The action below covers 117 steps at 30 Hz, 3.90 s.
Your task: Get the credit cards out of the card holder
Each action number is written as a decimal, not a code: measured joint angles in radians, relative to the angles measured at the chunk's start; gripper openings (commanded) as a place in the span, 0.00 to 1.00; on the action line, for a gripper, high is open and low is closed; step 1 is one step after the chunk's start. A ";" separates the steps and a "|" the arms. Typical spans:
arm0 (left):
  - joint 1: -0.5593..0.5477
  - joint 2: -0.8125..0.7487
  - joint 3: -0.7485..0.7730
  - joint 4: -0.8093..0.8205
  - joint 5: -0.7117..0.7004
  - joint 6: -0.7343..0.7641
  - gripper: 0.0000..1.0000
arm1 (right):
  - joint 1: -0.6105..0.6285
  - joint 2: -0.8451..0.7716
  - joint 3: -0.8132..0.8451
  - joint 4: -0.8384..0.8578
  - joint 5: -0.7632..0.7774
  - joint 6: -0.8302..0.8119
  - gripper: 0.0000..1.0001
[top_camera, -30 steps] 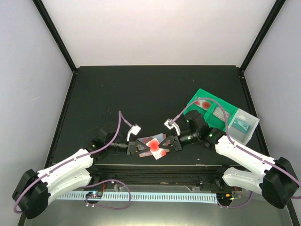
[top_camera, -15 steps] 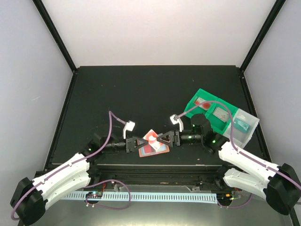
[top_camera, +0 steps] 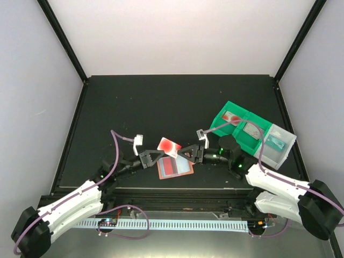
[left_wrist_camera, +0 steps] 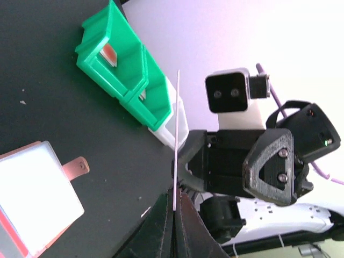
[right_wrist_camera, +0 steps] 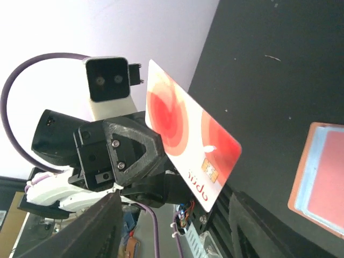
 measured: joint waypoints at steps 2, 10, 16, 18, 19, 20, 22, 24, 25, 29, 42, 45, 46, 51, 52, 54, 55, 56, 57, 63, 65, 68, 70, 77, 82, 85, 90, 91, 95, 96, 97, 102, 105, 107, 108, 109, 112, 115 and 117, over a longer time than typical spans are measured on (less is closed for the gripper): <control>0.000 0.000 -0.007 0.026 -0.019 -0.023 0.01 | 0.017 0.013 -0.002 0.040 0.014 0.027 0.51; -0.002 0.024 -0.008 0.115 -0.050 -0.071 0.02 | 0.060 0.071 -0.014 0.129 0.076 0.104 0.39; -0.005 0.024 -0.007 0.126 -0.039 -0.067 0.02 | 0.064 0.091 -0.010 0.134 0.086 0.100 0.47; -0.006 0.021 0.002 0.095 -0.008 -0.035 0.02 | 0.064 0.082 0.024 0.047 0.090 0.042 0.52; -0.006 0.018 0.012 0.065 0.011 -0.013 0.02 | 0.064 0.067 0.050 -0.023 0.098 -0.006 0.53; -0.006 0.016 0.022 0.043 0.027 0.009 0.02 | 0.064 0.049 0.073 -0.084 0.105 -0.050 0.55; -0.006 0.009 0.057 -0.027 0.065 0.061 0.01 | 0.064 0.000 0.136 -0.243 0.133 -0.158 0.56; -0.006 0.004 0.097 -0.103 0.101 0.116 0.02 | 0.064 -0.054 0.200 -0.390 0.164 -0.272 0.56; -0.006 0.004 0.117 -0.139 0.119 0.145 0.02 | 0.064 -0.083 0.233 -0.472 0.180 -0.334 0.56; -0.006 0.019 0.165 -0.252 0.217 0.241 0.02 | 0.064 -0.135 0.324 -0.705 0.214 -0.512 0.55; -0.008 0.105 0.198 -0.431 0.488 0.402 0.02 | 0.064 -0.008 0.581 -1.009 0.056 -0.841 0.50; -0.008 0.105 0.198 -0.449 0.517 0.421 0.02 | 0.064 0.051 0.581 -1.010 -0.004 -0.858 0.55; -0.008 0.104 0.198 -0.450 0.523 0.424 0.01 | 0.064 0.069 0.581 -1.007 -0.022 -0.862 0.54; -0.010 0.103 0.198 -0.435 0.547 0.424 0.02 | 0.064 0.153 0.581 -0.988 -0.090 -0.877 0.48; -0.010 0.103 0.198 -0.432 0.549 0.424 0.02 | 0.065 0.170 0.581 -0.986 -0.107 -0.880 0.46; -0.013 0.103 0.198 -0.420 0.557 0.422 0.01 | 0.069 0.196 0.578 -0.976 -0.136 -0.888 0.38; -0.014 0.103 0.198 -0.415 0.561 0.420 0.02 | 0.071 0.206 0.574 -0.969 -0.151 -0.892 0.33; -0.015 0.103 0.198 -0.411 0.565 0.420 0.02 | 0.074 0.213 0.571 -0.963 -0.168 -0.894 0.26; -0.015 0.103 0.198 -0.408 0.568 0.419 0.02 | 0.075 0.217 0.569 -0.956 -0.181 -0.900 0.17; -0.015 0.121 0.198 -0.406 0.573 0.418 0.17 | 0.076 0.207 0.538 -0.907 -0.274 -0.896 0.01; -0.015 0.118 0.199 -0.409 0.559 0.410 0.38 | 0.076 0.188 0.516 -0.871 -0.283 -0.879 0.01; -0.015 0.089 0.200 -0.404 0.511 0.373 0.54 | 0.076 0.155 0.488 -0.812 -0.269 -0.829 0.01; -0.015 0.043 0.195 -0.377 0.460 0.320 0.57 | 0.076 0.123 0.459 -0.742 -0.253 -0.761 0.01; -0.015 -0.037 0.106 -0.159 0.330 0.154 0.38 | 0.077 0.006 0.298 -0.353 -0.105 -0.395 0.01; -0.015 0.006 0.085 -0.023 0.299 0.071 0.02 | 0.077 -0.036 0.229 -0.152 0.047 -0.187 0.07; -0.020 0.005 0.085 0.035 0.306 0.063 0.01 | 0.075 -0.053 0.227 -0.165 0.065 -0.201 0.22; -0.021 0.014 0.088 0.039 0.354 0.100 0.01 | 0.075 -0.062 0.392 -0.463 0.048 -0.423 0.35; -0.021 0.020 0.093 0.025 0.373 0.116 0.02 | 0.075 -0.064 0.427 -0.523 0.047 -0.466 0.37; -0.021 0.039 0.125 -0.067 0.448 0.195 0.02 | 0.075 -0.080 0.543 -0.719 0.017 -0.625 0.41; -0.021 0.041 0.134 -0.092 0.461 0.216 0.01 | 0.075 -0.080 0.558 -0.752 0.009 -0.650 0.42; -0.021 0.042 0.142 -0.114 0.477 0.236 0.02 | 0.075 -0.075 0.577 -0.798 -0.001 -0.686 0.41; -0.021 0.049 0.150 -0.167 0.532 0.303 0.02 | 0.075 -0.003 0.623 -0.949 -0.034 -0.788 0.42; -0.021 0.067 0.150 -0.187 0.557 0.327 0.01 | 0.075 0.031 0.625 -0.998 -0.058 -0.819 0.40; -0.021 0.075 0.150 -0.198 0.566 0.338 0.02 | 0.075 0.045 0.625 -1.017 -0.076 -0.833 0.37; -0.021 0.077 0.150 -0.201 0.571 0.343 0.02 | 0.075 0.055 0.625 -1.022 -0.089 -0.839 0.35; -0.021 0.078 0.150 -0.204 0.574 0.346 0.02 | 0.075 0.066 0.625 -1.027 -0.103 -0.845 0.34; -0.021 0.078 0.150 -0.206 0.582 0.354 0.01 | 0.075 0.091 0.624 -1.032 -0.130 -0.861 0.29; -0.021 0.078 0.150 -0.212 0.584 0.362 0.02 | 0.075 0.101 0.618 -1.033 -0.157 -0.873 0.21; -0.021 0.079 0.151 -0.218 0.585 0.369 0.02 | 0.075 0.105 0.613 -1.032 -0.178 -0.879 0.16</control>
